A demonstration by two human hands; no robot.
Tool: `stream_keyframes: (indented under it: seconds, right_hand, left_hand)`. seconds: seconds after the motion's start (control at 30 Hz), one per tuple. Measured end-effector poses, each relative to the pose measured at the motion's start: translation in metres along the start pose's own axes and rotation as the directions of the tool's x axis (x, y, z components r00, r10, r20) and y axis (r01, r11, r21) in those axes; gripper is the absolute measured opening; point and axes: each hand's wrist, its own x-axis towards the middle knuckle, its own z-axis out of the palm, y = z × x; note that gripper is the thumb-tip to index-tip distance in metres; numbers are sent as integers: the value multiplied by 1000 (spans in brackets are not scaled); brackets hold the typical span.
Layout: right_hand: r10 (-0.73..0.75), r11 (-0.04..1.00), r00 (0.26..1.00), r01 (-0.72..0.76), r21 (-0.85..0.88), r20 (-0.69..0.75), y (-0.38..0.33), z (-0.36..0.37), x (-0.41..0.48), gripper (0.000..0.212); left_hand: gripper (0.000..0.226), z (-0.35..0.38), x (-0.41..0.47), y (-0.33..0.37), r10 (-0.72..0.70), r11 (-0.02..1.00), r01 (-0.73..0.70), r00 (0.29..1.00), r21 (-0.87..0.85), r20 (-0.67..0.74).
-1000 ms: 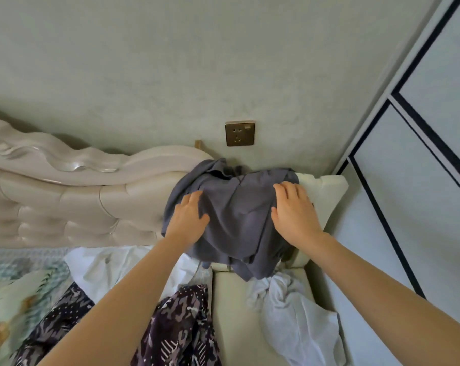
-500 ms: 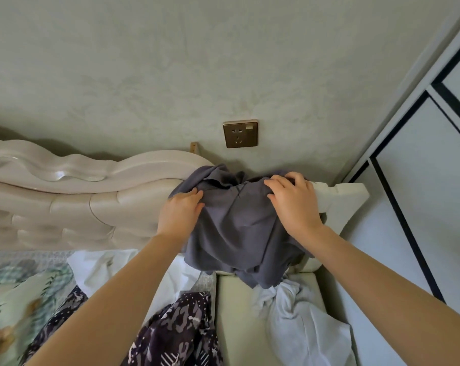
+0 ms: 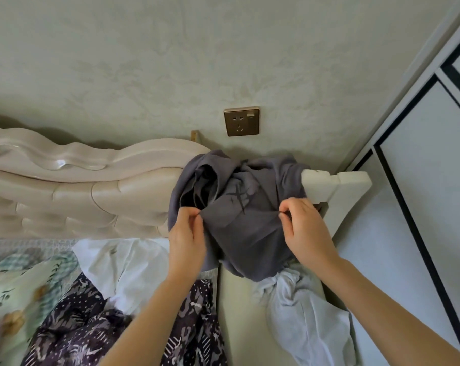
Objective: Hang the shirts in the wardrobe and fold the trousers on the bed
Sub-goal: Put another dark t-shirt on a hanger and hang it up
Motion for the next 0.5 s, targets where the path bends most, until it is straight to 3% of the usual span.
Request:
stream_keyframes:
  seconds: [0.1, 0.17, 0.27, 0.33, 0.43, 0.5]
  right_hand:
    - [91, 994, 992, -96, 51, 86, 3, 2, -13, 10]
    - [147, 983, 980, -160, 94, 131, 4, 3, -20, 12]
    - [169, 977, 971, -188, 102, 171, 5, 3, -28, 10]
    - [173, 977, 971, -191, 96, 168, 3, 1, -30, 10]
    - [163, 981, 974, -177, 79, 160, -4, 0, -32, 9]
    - [120, 990, 976, -131, 49, 180, -10, 0, -35, 8]
  left_hand:
    - [20, 3, -18, -5, -258, 960, 261, 965, -106, 33]
    - [20, 4, -21, -5, -437, 886, 444, 896, -138, 74]
    - [39, -5, -20, 0, -596, 760, 628, 777, -168, 203]
    - [41, -16, -23, 4, -577, 762, 625, 774, -167, 261]
    - [19, -29, -27, 11, -425, 869, 474, 863, -143, 273]
    - [18, -36, -29, 17, -337, 904, 379, 916, -199, 216]
